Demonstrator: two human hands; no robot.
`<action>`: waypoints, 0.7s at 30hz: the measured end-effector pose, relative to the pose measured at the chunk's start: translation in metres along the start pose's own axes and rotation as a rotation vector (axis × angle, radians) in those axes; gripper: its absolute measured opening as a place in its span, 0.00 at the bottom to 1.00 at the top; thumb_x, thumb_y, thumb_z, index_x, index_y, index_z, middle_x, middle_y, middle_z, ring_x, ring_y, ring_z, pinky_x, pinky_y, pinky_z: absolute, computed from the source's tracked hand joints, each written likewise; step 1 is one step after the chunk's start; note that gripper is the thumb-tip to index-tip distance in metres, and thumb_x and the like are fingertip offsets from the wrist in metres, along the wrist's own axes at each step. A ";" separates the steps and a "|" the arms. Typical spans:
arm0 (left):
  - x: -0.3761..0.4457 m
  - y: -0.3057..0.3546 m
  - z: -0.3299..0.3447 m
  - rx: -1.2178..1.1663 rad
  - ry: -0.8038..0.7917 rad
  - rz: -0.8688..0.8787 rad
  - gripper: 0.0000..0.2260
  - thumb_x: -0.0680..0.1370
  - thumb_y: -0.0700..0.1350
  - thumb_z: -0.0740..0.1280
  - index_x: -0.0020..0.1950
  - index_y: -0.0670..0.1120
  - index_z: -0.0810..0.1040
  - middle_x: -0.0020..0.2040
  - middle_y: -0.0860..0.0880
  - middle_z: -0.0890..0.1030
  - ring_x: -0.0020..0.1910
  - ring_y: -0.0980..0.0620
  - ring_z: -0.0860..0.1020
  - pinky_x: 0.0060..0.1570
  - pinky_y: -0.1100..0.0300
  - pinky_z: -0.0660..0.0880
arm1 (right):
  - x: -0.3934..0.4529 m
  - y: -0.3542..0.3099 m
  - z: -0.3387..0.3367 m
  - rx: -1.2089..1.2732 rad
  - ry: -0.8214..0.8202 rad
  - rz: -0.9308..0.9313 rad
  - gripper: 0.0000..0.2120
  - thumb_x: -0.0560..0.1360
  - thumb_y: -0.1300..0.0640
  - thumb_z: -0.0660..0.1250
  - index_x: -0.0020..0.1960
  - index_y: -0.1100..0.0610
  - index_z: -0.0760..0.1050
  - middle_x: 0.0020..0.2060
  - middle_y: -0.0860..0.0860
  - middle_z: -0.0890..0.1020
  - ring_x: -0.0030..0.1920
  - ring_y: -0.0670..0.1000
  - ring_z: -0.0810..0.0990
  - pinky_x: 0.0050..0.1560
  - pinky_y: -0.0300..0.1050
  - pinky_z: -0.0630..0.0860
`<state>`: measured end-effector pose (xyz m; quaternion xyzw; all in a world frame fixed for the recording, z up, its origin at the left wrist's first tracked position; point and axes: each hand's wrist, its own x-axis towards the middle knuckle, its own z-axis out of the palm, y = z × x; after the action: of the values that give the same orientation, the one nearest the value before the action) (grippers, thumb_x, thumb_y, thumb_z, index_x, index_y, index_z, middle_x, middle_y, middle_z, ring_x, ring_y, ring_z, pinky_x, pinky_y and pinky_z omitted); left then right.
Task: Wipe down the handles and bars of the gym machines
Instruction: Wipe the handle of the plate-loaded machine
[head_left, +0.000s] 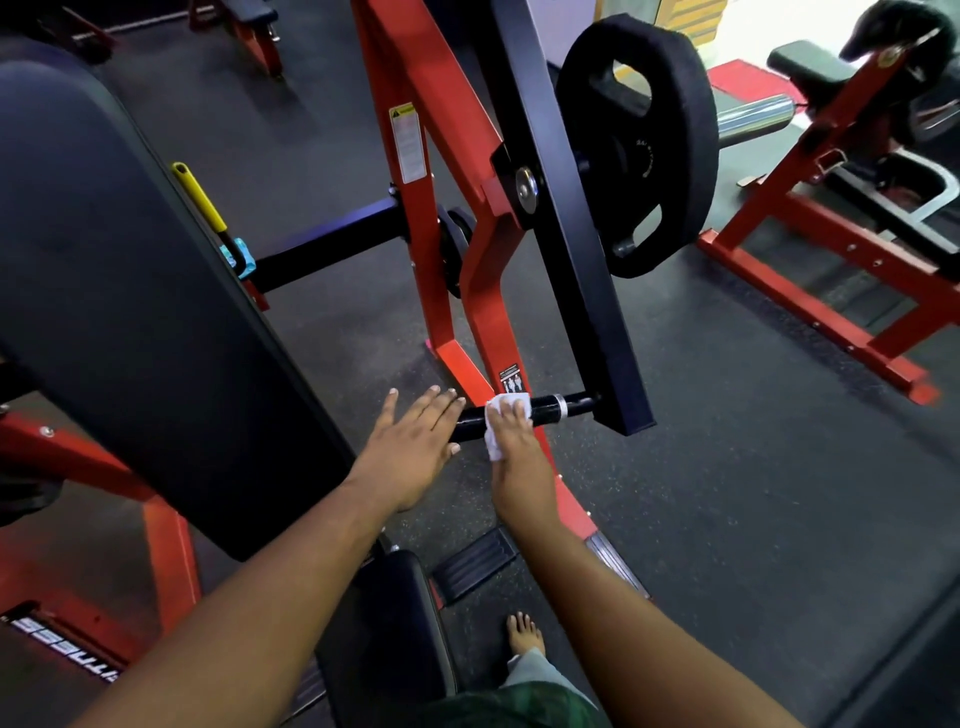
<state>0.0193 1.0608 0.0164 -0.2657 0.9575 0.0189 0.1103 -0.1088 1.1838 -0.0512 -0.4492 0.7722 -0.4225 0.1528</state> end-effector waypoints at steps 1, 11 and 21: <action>-0.004 -0.002 0.002 0.006 0.009 -0.002 0.28 0.87 0.56 0.49 0.85 0.49 0.43 0.85 0.51 0.47 0.83 0.52 0.43 0.80 0.37 0.41 | -0.005 -0.006 -0.003 0.095 -0.030 -0.021 0.29 0.78 0.73 0.60 0.77 0.57 0.68 0.77 0.48 0.65 0.79 0.45 0.57 0.78 0.40 0.56; -0.015 -0.006 0.007 -0.009 0.071 0.016 0.26 0.88 0.51 0.49 0.85 0.48 0.46 0.85 0.51 0.50 0.83 0.53 0.47 0.81 0.40 0.43 | 0.038 0.022 -0.041 -0.162 -0.043 0.216 0.25 0.79 0.72 0.61 0.74 0.59 0.70 0.75 0.58 0.70 0.77 0.58 0.64 0.77 0.52 0.61; -0.028 -0.018 0.012 -0.136 0.214 -0.019 0.24 0.87 0.49 0.56 0.83 0.46 0.58 0.82 0.48 0.63 0.78 0.51 0.66 0.82 0.47 0.48 | -0.008 -0.025 -0.017 -0.164 -0.116 -0.144 0.20 0.81 0.64 0.64 0.71 0.52 0.76 0.71 0.48 0.77 0.73 0.45 0.70 0.73 0.46 0.67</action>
<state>0.0543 1.0610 0.0108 -0.2824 0.9577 0.0542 -0.0107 -0.1010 1.1927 -0.0229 -0.5382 0.7597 -0.3413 0.1290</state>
